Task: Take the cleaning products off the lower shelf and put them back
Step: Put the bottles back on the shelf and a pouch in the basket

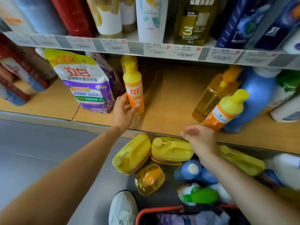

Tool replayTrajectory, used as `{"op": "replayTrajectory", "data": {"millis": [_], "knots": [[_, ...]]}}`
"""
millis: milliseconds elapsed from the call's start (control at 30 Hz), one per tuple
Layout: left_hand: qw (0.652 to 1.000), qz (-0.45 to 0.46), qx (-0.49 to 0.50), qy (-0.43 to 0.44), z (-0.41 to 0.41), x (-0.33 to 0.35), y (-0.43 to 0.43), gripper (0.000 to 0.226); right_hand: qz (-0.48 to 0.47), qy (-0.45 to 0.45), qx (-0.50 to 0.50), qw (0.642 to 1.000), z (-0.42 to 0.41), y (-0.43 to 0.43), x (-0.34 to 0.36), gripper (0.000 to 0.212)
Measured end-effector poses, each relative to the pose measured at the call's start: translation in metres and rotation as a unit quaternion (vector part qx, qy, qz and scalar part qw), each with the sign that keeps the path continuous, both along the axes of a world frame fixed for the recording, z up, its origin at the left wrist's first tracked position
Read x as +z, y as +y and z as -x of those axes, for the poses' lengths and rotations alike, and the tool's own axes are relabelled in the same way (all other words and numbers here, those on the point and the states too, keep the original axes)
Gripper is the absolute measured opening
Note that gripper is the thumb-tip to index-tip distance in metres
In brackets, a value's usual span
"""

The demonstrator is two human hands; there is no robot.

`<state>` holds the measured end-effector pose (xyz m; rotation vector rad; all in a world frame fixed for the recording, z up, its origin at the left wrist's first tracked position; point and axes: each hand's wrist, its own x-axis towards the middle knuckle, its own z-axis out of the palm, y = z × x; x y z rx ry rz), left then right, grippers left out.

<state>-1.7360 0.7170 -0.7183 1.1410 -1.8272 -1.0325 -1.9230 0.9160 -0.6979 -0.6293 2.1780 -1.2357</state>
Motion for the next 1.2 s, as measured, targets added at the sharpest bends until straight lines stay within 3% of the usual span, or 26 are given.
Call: {"op": "replayTrajectory", "data": {"millis": [100,267,500,567,667,733,800,933,1033,1100,1200], "knots": [[1.0,-0.018,0.018,0.013,-0.004,0.002,-0.006,0.053,-0.009,0.071,-0.094,0.993,0.015,0.02,0.005,0.018],[0.999,-0.024,0.043,0.014,-0.008,0.003,-0.014,0.051,0.001,0.122,-0.189,0.974,0.037,0.029,0.012,0.041],[0.997,-0.049,0.061,0.007,-0.011,0.002,-0.021,0.053,0.028,0.128,-0.1,0.986,0.049,0.025,0.011,0.046],[0.993,-0.061,0.103,0.01,-0.008,-0.002,-0.008,0.05,0.025,0.12,-0.081,0.989,0.046,0.02,0.012,0.047],[0.976,-0.064,0.2,-0.065,-0.001,-0.007,0.022,0.033,0.029,0.12,-0.052,0.991,0.036,0.008,0.012,0.048],[0.985,-0.053,0.144,-0.083,0.008,-0.005,0.038,0.023,0.039,0.106,-0.035,0.993,0.028,-0.002,0.012,0.048],[0.997,-0.05,0.004,-0.053,0.022,0.002,0.049,0.025,0.041,0.09,-0.009,0.995,0.021,-0.013,0.01,0.05],[0.974,-0.1,-0.201,-0.019,0.044,0.015,0.058,0.053,0.085,-0.07,0.07,0.991,0.011,-0.029,0.008,0.07],[0.965,-0.144,-0.22,0.029,0.047,0.017,0.056,0.055,0.074,-0.057,0.117,0.989,0.006,-0.033,0.005,0.059],[0.974,-0.123,-0.189,0.031,0.042,0.016,0.053,0.055,0.073,-0.048,0.134,0.987,0.002,-0.036,0.005,0.052],[0.985,-0.088,-0.151,0.003,0.03,0.01,0.049,0.057,0.088,-0.081,0.15,0.981,-0.006,-0.044,0.002,0.059]]}}
